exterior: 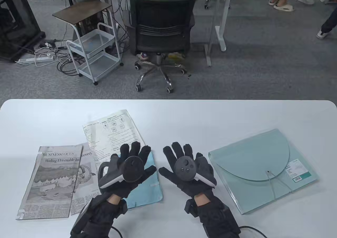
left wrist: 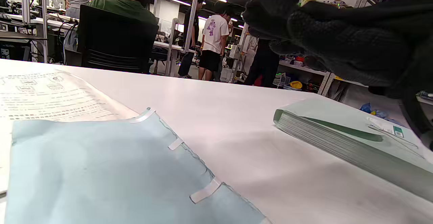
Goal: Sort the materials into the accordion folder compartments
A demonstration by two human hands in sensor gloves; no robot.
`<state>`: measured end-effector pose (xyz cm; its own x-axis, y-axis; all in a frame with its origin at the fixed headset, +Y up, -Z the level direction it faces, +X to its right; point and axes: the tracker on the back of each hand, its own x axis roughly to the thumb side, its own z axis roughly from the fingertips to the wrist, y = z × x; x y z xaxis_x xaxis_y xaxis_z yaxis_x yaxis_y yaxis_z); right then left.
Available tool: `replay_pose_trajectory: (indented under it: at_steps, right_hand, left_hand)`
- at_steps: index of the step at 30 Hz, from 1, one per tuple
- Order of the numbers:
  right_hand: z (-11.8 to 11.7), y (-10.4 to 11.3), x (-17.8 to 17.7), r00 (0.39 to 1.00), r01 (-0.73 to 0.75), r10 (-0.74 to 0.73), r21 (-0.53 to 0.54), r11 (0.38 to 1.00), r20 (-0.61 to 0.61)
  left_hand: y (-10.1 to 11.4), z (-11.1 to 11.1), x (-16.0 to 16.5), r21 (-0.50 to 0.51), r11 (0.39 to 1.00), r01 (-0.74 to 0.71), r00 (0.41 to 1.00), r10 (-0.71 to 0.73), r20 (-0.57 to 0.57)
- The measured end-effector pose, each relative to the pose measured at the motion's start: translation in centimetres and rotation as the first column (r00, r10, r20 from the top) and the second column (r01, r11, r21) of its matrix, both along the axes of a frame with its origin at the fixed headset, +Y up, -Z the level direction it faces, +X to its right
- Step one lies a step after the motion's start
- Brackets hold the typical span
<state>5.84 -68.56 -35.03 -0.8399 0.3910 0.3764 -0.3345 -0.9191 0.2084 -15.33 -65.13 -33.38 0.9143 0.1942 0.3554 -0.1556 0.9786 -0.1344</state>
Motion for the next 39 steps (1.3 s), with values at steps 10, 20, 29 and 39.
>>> replay_pose_trajectory:
  at_steps: [10,20,29,39]
  right_hand:
    - [0.0,0.1,0.1,1.000,0.002,-0.002,0.002,1.000,0.005]
    - [-0.3,0.4,0.7,0.996,0.064,-0.065,0.021,0.998,0.057]
    - [-1.6,1.1,5.4,0.929,0.126,-0.129,0.031,0.992,0.348]
    - [-1.4,-0.5,20.8,0.383,0.062,-0.048,0.026,0.998,0.922]
  left_hand:
    - [-0.1,0.0,0.1,-0.007,1.000,0.007,1.000,-0.007,-0.001]
    - [0.3,0.2,0.2,0.015,1.000,-0.002,1.000,0.002,0.000]
    - [0.6,0.4,0.3,0.017,0.999,-0.031,0.999,0.030,0.016]
    - [1.2,1.1,0.7,0.031,0.998,-0.057,0.998,0.056,0.043]
